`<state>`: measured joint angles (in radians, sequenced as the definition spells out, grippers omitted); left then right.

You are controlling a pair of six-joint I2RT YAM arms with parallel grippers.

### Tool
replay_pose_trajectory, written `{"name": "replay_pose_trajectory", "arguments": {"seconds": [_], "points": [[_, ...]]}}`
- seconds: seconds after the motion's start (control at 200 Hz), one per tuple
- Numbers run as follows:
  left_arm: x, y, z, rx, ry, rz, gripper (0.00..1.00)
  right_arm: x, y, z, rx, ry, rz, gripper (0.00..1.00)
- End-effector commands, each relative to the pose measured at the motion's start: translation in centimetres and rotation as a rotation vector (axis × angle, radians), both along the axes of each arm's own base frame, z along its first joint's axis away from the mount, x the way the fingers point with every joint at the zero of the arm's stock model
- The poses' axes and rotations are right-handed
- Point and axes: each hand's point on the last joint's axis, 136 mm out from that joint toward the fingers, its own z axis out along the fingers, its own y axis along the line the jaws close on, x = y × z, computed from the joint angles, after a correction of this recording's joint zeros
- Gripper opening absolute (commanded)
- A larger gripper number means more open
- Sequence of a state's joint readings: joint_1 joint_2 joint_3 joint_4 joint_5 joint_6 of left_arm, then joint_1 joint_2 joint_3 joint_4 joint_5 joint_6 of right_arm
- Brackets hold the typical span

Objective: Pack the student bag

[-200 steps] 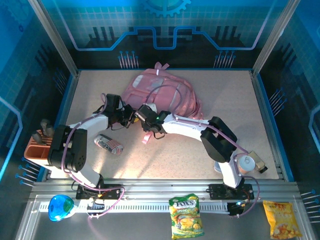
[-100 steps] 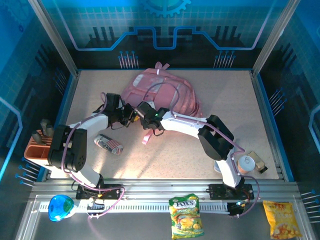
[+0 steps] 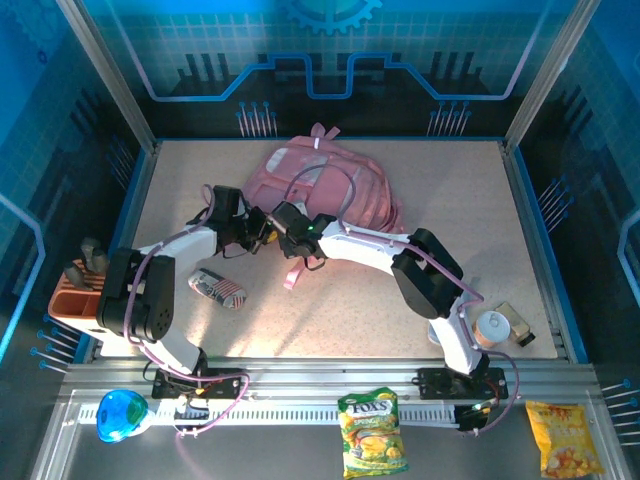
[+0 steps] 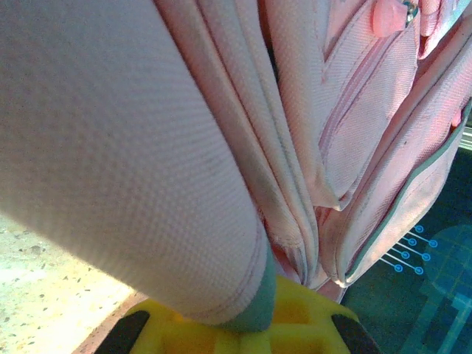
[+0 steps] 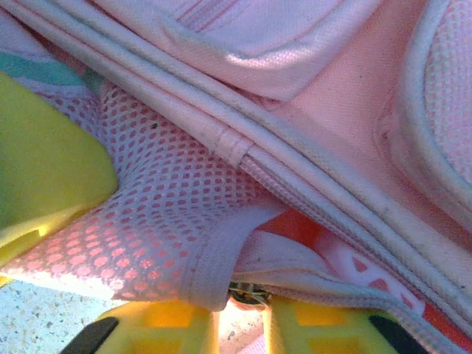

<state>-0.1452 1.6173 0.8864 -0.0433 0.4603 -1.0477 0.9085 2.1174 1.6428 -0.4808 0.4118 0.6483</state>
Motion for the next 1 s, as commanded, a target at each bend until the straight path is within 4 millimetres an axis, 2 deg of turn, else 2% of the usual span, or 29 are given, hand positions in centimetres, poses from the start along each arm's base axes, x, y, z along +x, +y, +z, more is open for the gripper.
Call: {"name": "replay_pose_trajectory", "arguments": {"seconds": [0.0,0.18,0.475,0.58,0.665,0.84,0.995], "points": [[0.3,-2.0,2.8,-0.077,-0.058,-0.08,0.0,1.6,-0.1,0.0,0.028,-0.029,-0.035,0.17],[0.6,-1.3,2.7,-0.061,-0.06,-0.053,0.0,0.7,-2.2,0.2,-0.004,-0.034,-0.085,0.14],[1.0,0.7,2.1,-0.034,-0.056,-0.006,0.0,-2.2,-10.6,0.0,-0.135,-0.056,-0.25,0.15],[1.0,1.0,2.0,-0.03,-0.055,-0.001,0.0,-2.7,-12.6,-0.7,-0.15,-0.036,-0.281,0.15],[1.1,1.1,2.0,-0.03,-0.057,0.0,0.0,-2.6,-12.2,-0.9,-0.135,-0.019,-0.25,0.17],[1.2,1.0,2.2,-0.034,-0.059,-0.004,0.0,-1.5,-9.2,-0.6,-0.082,-0.005,-0.151,0.22],[1.2,0.9,2.2,-0.034,-0.059,-0.007,0.0,-0.8,-8.4,-0.7,-0.08,-0.004,-0.142,0.25]]}}
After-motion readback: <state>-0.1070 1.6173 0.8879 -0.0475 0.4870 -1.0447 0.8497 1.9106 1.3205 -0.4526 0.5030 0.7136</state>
